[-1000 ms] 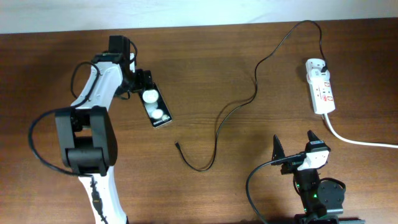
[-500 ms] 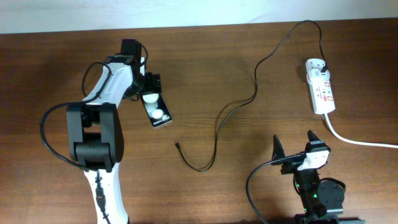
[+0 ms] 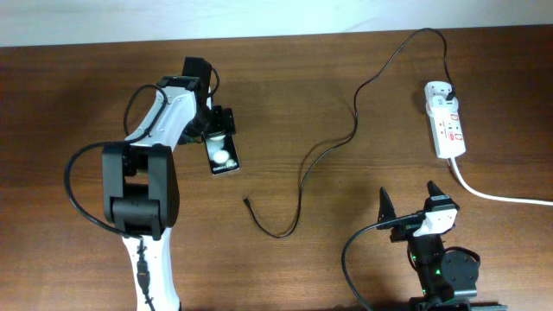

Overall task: Plug charger to phone and switch on socket
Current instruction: 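Move the left gripper forward over the black phone, then lower the left gripper onto the phone's top edge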

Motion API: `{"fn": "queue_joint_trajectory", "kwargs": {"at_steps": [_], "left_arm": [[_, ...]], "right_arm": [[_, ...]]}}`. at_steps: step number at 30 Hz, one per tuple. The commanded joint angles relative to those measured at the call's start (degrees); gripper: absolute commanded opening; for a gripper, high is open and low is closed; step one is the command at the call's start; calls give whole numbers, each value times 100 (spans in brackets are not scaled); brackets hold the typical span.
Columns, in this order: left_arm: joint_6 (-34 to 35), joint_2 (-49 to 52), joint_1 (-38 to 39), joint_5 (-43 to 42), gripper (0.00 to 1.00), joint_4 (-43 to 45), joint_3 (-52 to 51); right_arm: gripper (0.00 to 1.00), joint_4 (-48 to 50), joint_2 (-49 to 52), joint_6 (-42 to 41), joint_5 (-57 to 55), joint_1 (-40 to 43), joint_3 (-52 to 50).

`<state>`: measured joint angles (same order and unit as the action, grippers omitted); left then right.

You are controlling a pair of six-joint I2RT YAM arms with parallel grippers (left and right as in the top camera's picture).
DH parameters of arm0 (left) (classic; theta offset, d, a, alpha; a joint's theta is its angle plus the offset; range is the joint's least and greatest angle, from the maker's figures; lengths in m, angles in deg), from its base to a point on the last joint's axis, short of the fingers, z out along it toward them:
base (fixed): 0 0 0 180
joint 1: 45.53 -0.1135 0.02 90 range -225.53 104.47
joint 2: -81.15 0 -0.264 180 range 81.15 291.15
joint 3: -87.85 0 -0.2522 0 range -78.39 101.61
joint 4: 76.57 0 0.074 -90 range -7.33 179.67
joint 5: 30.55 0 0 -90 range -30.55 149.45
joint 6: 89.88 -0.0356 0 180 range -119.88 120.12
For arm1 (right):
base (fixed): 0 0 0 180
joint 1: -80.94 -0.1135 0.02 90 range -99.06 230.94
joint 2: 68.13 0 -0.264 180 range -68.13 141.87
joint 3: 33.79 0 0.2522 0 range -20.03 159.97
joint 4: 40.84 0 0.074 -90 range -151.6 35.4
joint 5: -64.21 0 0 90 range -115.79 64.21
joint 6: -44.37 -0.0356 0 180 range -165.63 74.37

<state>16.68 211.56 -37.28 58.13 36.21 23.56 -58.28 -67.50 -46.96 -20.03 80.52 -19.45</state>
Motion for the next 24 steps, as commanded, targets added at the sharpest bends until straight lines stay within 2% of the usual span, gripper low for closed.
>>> {"fn": "queue_joint_trajectory", "kwargs": {"at_steps": [1,8,12,24], "left_arm": [[59,-120,24,-42,99,-26,216],[129,-186,155,-35,99,-129,87],[369,-186,188,-37,99,157,-343],[378,-184,190,-234,99,151,-909]], "right_arm": [[99,-28,-44,2,94,-33,-26],[99,-26,-44,2,94,-33,-26],[99,-26,-44,2,94,-33,-26],[99,-26,-44,2,94,-33,-26]]}}
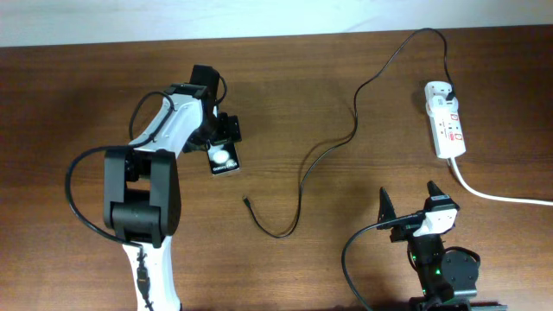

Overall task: Plug charger to phone and switch on socket
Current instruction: 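Lower the left gripper onto the phone's top edge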

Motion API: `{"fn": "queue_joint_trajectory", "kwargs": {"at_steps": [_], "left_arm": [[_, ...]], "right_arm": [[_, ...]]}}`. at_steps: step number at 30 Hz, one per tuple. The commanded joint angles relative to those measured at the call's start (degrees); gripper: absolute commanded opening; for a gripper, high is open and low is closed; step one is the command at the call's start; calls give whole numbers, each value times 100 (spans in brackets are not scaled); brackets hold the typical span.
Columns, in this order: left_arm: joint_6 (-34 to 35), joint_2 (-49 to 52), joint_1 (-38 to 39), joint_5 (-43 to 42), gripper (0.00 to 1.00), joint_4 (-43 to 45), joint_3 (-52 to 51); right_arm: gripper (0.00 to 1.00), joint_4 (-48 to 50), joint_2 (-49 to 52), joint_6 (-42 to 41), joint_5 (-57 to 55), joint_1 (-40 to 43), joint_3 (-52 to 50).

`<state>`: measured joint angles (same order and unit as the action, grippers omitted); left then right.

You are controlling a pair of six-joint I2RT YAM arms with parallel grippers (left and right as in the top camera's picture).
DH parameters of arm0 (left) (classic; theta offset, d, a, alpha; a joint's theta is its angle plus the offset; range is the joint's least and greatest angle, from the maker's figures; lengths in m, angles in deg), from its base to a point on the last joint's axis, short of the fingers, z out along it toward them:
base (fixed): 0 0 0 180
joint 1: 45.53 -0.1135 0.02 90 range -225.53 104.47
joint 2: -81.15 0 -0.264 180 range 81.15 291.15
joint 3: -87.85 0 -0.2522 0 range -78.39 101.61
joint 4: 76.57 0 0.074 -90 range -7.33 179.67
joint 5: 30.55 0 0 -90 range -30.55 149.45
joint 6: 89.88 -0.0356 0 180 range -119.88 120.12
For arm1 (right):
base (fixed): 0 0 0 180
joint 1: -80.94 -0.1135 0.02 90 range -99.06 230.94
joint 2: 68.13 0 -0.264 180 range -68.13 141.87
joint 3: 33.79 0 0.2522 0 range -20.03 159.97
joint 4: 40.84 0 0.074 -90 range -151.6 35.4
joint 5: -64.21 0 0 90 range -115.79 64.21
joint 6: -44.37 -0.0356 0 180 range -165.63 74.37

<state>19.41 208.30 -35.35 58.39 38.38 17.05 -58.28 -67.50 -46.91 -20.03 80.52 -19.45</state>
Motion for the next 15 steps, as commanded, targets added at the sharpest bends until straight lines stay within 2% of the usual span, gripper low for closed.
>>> {"fn": "queue_joint_trajectory", "kwargs": {"at_steps": [1,3,6,9,11,15], "left_arm": [[105,142,9,-258,99,-66,-258],[105,142,79,-256,99,-74,-262],[107,142,267,-256,88,-90,-273],[317,142,380,-184,92,-122,-273],[448,142,409,-74,99,-151,-278],[402,142,409,-61,99,-221,-278]], "right_arm": [[99,-26,-44,0,94,-33,-26],[99,-26,-44,-2,94,-33,-26],[99,-26,-44,-2,94,-33,-26],[99,-26,-44,-2,94,-33,-26],[99,-26,-44,-2,94,-33,-26],[99,-26,-44,-2,94,-33,-26]]}}
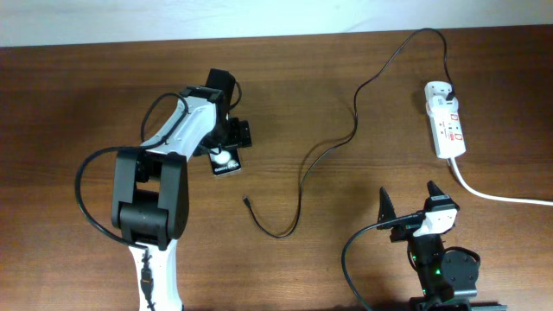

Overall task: Plug charger to phone and switch on socket
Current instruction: 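Lower the left gripper onto the phone's top edge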

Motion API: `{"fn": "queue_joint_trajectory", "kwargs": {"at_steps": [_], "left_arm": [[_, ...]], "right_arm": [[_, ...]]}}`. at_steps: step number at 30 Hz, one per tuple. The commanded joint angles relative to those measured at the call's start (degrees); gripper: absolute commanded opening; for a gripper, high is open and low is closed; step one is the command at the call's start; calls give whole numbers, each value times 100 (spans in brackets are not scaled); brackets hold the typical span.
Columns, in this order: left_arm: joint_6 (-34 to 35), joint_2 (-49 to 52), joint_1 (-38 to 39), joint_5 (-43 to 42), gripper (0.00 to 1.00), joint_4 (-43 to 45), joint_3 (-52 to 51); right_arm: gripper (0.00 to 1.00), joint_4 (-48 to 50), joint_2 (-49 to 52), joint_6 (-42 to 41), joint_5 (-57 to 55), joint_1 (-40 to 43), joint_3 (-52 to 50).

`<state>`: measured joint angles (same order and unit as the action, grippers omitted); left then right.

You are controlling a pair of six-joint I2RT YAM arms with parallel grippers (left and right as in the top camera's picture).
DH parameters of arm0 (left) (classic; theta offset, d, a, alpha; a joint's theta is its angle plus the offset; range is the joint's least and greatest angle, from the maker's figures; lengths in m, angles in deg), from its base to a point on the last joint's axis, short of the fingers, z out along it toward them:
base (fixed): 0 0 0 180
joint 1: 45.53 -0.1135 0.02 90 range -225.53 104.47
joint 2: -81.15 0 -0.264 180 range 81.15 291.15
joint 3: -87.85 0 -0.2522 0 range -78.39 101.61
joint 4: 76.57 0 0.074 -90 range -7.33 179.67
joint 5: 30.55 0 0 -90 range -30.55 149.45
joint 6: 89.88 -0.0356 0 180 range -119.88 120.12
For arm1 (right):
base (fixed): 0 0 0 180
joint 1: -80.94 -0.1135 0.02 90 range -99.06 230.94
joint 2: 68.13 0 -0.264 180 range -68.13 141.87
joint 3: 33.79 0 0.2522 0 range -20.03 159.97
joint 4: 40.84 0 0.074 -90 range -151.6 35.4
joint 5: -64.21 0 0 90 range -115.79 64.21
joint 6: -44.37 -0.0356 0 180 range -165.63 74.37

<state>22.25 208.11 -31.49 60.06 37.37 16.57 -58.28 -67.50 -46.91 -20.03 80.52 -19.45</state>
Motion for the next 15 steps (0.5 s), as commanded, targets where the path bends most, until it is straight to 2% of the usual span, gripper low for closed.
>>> {"fn": "queue_joint_trajectory", "kwargs": {"at_steps": [1,5,13,15], "left_arm": [[118,162,22,-227,98,-188,-229],[120,162,55,-225,88,-490,-236],[120,162,57,-232,85,-664,-236],[118,162,81,-229,78,-809,-236]], "right_arm": [[99,-26,-44,-2,94,-33,-26],[99,-26,-44,-2,94,-33,-26],[99,-26,-44,-2,94,-33,-26],[99,-26,-44,-2,94,-33,-26]]}}
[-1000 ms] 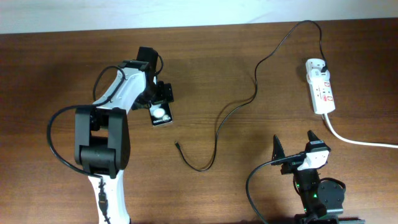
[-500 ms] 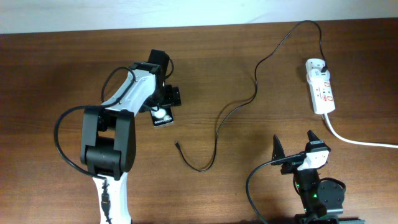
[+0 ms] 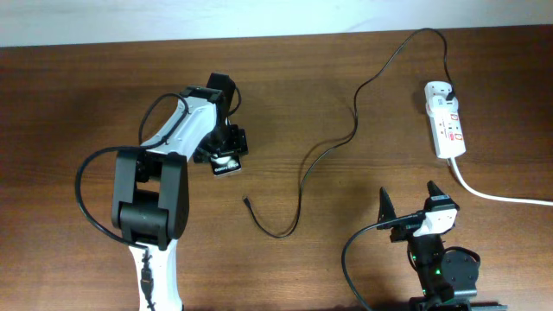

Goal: Plug charger to phone and switch on socket

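Observation:
The black phone (image 3: 226,168) lies flat left of the table's middle; only its near end shows. My left gripper (image 3: 226,147) sits over its far part, open, with the jaws astride the phone. The black charger cable (image 3: 352,130) runs from the white power strip (image 3: 446,125) at the right, loops back and down, and ends in a free plug tip (image 3: 245,200) just below and right of the phone. My right gripper (image 3: 409,203) stands open near the front edge, far from the cable and the strip.
The power strip's white cord (image 3: 497,196) runs off the right edge. The left arm's body (image 3: 147,194) reaches up from the front edge, left of the phone. Bare brown tabletop (image 3: 78,104) lies around the phone and between the cable tip and the right arm.
My left gripper has shifted slightly toward the front and now covers the phone's upper part, including its white round mark. Phone, cable and right arm stay put.
My left gripper was first at the phone's far left side, then moved rightward across its top end over two moments. Now it rests over the phone itself. The phone, cable, power strip and right arm have kept their places throughout.

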Motion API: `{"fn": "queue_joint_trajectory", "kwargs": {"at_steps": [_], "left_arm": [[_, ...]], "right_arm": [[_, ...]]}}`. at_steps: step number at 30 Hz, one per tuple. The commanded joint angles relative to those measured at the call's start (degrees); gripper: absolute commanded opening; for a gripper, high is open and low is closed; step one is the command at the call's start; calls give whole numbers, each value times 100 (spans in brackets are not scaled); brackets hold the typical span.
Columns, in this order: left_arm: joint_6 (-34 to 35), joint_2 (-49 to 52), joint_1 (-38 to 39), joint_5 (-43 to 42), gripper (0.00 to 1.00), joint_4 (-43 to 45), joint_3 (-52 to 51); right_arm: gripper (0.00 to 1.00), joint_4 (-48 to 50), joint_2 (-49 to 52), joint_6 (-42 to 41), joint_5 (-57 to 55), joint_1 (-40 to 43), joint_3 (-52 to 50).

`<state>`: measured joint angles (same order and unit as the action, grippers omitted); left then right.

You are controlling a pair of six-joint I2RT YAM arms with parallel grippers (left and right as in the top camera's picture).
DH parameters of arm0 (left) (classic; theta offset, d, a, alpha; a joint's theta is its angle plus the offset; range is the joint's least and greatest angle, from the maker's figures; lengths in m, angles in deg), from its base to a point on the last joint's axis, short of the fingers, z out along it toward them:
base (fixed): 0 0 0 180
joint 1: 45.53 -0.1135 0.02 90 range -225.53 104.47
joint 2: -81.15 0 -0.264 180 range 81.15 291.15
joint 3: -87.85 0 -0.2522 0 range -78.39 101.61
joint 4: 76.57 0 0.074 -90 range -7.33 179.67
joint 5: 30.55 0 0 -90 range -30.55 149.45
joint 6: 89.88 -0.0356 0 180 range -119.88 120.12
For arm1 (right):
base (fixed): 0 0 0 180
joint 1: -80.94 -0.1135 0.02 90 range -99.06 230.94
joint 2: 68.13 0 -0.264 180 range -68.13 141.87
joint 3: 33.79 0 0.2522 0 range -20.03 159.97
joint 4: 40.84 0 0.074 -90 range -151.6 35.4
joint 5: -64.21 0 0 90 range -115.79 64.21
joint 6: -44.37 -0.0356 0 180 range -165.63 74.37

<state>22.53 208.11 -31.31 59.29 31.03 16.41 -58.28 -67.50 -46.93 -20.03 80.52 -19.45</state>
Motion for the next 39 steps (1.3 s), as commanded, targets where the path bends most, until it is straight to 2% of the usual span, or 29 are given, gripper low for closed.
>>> {"fn": "queue_joint_trajectory", "kwargs": {"at_steps": [1,8,11,12,17,26,39], "left_arm": [[87,162,83,-151,77,-260,-221],[87,162,352,-149,78,-1086,-221],[90,162,468,70,87,-1252,-221],[90,162,476,162,99,-1213,-221],[245,162,396,455,99,-719,-221],[411,162,101,461,99,-22,-221],[409,162,138,450,99,-162,-269]], "right_arm": [[99,-26,-44,0,94,-33,-26],[99,-26,-44,0,94,-33,-26],[99,-26,-44,0,94,-33,-26],[99,-26,-44,0,94,-33,-26],[99,-26,-44,0,94,-33,-26],[99,-26,-44,0,94,-33,-26],[99,-26,-44,0,94,-33,-26]]}}
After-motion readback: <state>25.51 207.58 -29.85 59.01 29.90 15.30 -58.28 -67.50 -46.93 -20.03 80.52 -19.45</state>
